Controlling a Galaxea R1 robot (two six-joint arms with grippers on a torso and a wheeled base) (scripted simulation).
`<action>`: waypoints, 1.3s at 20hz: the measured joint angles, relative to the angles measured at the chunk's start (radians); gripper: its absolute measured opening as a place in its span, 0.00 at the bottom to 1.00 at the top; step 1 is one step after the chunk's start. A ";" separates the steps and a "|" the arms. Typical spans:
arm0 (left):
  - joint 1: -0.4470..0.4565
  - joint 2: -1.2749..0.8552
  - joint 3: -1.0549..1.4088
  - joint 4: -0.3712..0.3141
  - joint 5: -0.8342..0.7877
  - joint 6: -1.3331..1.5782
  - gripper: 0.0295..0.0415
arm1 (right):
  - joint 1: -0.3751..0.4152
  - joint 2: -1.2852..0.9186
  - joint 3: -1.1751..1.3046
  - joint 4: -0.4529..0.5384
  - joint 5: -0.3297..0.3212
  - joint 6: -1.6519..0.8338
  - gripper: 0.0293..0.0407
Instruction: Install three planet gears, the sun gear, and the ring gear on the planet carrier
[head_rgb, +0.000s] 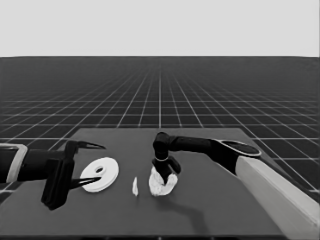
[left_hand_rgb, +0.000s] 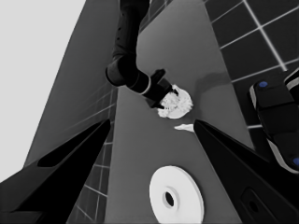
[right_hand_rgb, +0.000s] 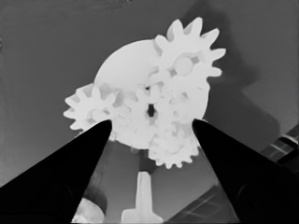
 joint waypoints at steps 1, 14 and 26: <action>0.000 0.000 0.000 0.000 0.000 0.000 0.75 | 0.000 0.000 0.000 0.000 0.000 0.002 0.77; 0.000 0.000 0.000 0.000 0.000 0.000 0.75 | 0.133 -0.015 0.070 0.111 -0.037 -0.953 0.81; 0.000 0.000 0.000 0.000 0.000 0.000 0.75 | -0.241 -1.282 1.333 -0.411 0.319 -2.049 0.81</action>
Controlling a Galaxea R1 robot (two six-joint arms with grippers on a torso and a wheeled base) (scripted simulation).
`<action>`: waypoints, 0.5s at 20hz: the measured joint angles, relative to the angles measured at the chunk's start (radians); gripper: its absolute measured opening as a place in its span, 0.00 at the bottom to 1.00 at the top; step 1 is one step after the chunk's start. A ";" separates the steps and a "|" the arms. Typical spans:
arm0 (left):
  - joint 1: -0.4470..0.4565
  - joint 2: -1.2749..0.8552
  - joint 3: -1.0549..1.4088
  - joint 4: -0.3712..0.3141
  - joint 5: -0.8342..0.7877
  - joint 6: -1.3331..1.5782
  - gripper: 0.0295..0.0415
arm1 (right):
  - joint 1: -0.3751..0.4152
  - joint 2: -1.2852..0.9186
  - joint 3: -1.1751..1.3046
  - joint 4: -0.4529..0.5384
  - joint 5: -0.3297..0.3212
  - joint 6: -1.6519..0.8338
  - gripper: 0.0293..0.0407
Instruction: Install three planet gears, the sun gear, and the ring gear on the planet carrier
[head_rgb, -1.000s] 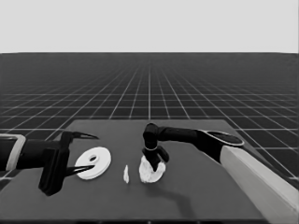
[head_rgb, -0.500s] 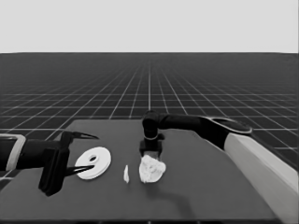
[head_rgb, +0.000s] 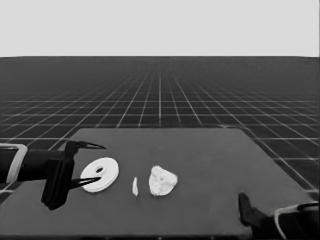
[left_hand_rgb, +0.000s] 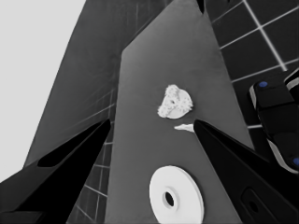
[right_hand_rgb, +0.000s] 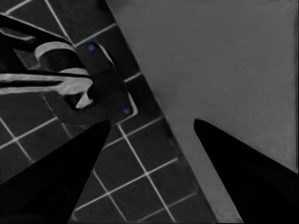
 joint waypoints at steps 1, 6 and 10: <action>0.000 0.000 0.000 0.000 0.000 0.000 0.75 | -0.002 -0.009 0.008 -0.003 0.002 -0.007 0.81; 0.247 0.444 -0.778 -0.056 0.772 -1.115 0.81 | -0.004 -0.020 0.019 -0.008 0.005 -0.015 0.81; 0.263 0.568 -1.098 -0.220 0.808 -1.125 0.75 | -0.004 -0.021 0.020 -0.008 0.005 -0.016 0.81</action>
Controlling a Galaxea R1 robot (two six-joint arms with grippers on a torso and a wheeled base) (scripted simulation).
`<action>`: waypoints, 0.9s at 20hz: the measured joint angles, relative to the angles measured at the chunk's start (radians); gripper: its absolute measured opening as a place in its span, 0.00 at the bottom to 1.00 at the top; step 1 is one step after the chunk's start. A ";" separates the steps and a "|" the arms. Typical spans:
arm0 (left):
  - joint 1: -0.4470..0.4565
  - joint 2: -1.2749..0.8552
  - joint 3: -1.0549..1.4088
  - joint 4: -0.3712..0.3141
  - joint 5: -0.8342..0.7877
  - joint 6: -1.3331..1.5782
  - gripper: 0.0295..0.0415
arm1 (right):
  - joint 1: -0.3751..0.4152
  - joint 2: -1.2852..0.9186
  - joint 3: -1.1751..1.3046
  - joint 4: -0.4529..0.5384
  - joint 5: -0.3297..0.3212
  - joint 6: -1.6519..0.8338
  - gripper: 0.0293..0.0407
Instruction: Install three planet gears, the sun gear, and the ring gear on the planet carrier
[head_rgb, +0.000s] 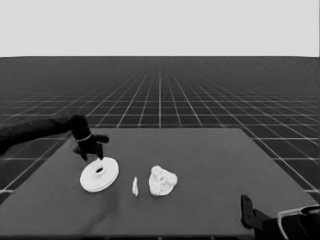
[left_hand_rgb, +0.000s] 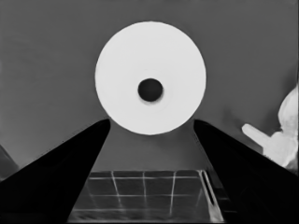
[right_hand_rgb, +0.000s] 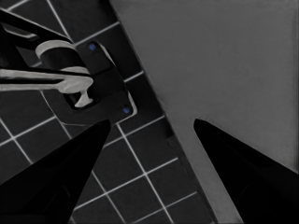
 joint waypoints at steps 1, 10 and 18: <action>0.001 0.010 -0.025 -0.009 0.003 0.003 0.75 | 0.000 0.000 0.000 0.000 0.000 0.000 0.81; 0.192 0.081 -0.177 0.099 -0.138 0.050 0.75 | 0.000 0.000 0.000 0.000 0.000 0.000 0.81; 0.193 0.082 -0.180 0.100 -0.139 0.051 0.44 | 0.000 0.000 0.000 0.000 0.000 0.000 0.81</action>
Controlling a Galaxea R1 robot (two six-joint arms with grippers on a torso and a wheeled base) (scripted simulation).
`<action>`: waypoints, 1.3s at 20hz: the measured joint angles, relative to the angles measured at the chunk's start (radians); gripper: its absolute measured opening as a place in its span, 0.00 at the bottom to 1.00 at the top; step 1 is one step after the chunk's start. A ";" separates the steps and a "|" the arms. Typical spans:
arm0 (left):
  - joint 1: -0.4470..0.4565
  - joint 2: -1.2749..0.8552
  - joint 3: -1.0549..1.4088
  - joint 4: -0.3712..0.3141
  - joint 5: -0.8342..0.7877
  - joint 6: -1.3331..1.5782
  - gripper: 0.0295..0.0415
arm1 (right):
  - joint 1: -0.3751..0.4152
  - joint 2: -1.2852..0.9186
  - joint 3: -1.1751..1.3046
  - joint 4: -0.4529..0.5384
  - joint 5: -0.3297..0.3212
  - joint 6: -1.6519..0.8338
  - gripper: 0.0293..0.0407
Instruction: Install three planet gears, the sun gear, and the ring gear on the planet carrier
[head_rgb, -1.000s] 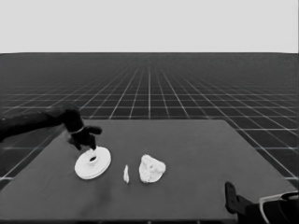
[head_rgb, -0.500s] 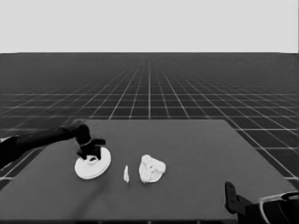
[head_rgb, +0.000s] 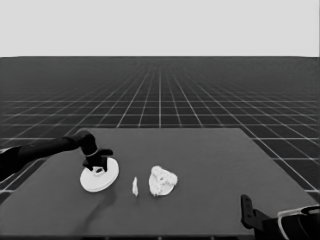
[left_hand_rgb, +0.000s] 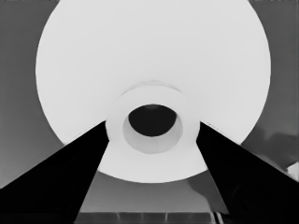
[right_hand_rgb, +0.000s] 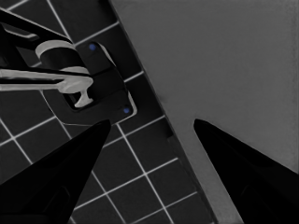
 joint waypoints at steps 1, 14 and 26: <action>0.000 0.000 0.000 0.000 0.000 0.000 0.44 | 0.000 0.000 0.000 0.000 0.000 0.000 0.81; -0.188 -0.056 0.115 -0.121 0.147 -0.039 0.44 | 0.000 0.000 0.000 0.000 0.000 0.000 0.81; -0.077 0.685 -0.032 0.018 0.182 -0.638 0.44 | 0.000 0.000 0.000 0.000 0.000 0.000 0.81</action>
